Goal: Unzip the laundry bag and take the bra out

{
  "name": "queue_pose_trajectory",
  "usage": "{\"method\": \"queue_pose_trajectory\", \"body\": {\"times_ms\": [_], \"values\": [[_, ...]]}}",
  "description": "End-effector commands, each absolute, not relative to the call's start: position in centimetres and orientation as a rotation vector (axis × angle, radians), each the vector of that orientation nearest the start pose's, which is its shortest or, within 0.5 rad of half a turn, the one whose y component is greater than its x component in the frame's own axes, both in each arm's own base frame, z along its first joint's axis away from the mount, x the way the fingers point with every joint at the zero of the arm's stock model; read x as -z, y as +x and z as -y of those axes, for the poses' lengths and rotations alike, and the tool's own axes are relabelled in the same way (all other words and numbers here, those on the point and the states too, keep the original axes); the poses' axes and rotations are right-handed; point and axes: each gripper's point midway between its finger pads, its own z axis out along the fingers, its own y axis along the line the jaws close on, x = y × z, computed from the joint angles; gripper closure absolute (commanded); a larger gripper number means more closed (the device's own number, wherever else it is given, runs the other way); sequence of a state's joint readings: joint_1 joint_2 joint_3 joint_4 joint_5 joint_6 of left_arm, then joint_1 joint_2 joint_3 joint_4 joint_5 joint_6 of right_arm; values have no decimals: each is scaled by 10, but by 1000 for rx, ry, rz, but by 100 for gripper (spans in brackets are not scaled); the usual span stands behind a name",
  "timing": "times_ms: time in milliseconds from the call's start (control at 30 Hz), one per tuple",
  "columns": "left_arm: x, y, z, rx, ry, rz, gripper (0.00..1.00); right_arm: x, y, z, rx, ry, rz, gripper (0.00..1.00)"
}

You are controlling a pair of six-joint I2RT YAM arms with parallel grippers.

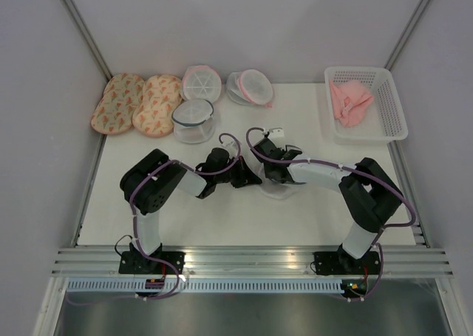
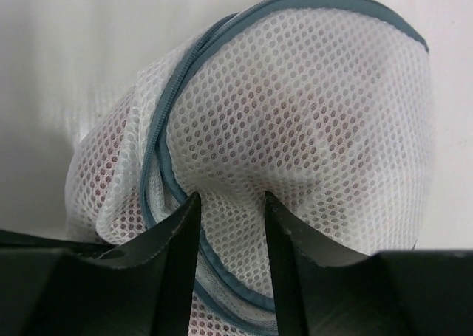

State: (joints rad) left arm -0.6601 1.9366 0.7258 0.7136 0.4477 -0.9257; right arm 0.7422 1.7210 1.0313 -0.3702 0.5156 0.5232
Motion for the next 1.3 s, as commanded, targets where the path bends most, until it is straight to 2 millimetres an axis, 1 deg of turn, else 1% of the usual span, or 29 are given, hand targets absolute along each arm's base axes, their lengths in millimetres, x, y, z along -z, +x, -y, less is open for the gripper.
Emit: {"method": "queue_pose_trajectory", "body": {"times_ms": [0,33,100,133,167,200,300,333,433,500,567,667,700,767,800,867,900,933,967,1000,1033,1067,1100,1167,1200,1233,1267], "values": [[-12,266,349,1355,-22,-2391,98,-17,305,-175,313,-113,-2494,57],[-10,264,348,1352,-23,-2396,98,-14,303,-174,321,-121,-2500,58],[-7,261,347,1352,-34,-2404,98,-9,303,-173,328,-123,-2507,72],[-4,259,346,1348,-37,-2411,98,-8,303,-173,329,-119,-2505,79],[-4,258,346,1349,-40,-2412,98,-8,303,-173,330,-121,-2506,93],[-1,257,345,1343,-43,-2418,98,-7,303,-172,334,-119,-2504,100],[12,251,340,1304,-57,-2458,98,-16,305,-168,350,-101,-2481,100],[20,250,337,1273,-73,-2476,98,-20,305,-166,363,-97,-2473,99],[35,243,331,1227,-106,-2528,98,-42,307,-157,386,-53,-2417,100],[44,238,326,1201,-124,-2562,98,-52,307,-148,426,-28,-2392,100],[49,236,323,1187,-136,-2575,98,-62,307,-142,443,-2,-2368,100],[52,233,319,1174,-143,-2583,98,-77,306,-126,508,42,-2327,100],[54,230,317,1169,-150,-2590,98,-84,306,-118,549,69,-2308,100],[54,229,315,1170,-154,-2588,98,-99,305,-108,587,112,-2269,100],[56,226,313,1164,-158,-2594,98,-111,302,-97,645,129,-2237,100],[57,224,310,1160,-167,-2597,98,-133,300,-89,640,213,-2175,100],[59,221,307,1155,-171,-2603,98,-142,294,-80,670,227,-2157,99],[58,220,307,1161,-180,-2598,98,-162,292,-72,661,278,-2095,100],[57,219,306,1167,-186,-2595,98,-171,290,-67,642,338,-2058,100],[57,215,304,1174,-196,-2596,98,-178,284,-61,649,354,-2046,94],[51,216,305,1201,-212,-2569,98,-192,279,-56,607,399,-2011,88],[48,216,304,1214,-219,-2554,98,-197,276,-53,581,428,-1996,82],[43,212,302,1228,-230,-2545,98,-209,268,-48,557,451,-1976,71],[37,211,302,1237,-227,-2535,98,-218,262,-48,508,469,-1961,59],[34,210,301,1240,-221,-2532,98,-223,263,-57,458,432,-1969,53],[28,211,302,1249,-207,-2516,98,-229,262,-64,390,410,-1975,52],[27,211,302,1238,-201,-2527,98,-230,266,-83,278,372,-2003,51]]}}
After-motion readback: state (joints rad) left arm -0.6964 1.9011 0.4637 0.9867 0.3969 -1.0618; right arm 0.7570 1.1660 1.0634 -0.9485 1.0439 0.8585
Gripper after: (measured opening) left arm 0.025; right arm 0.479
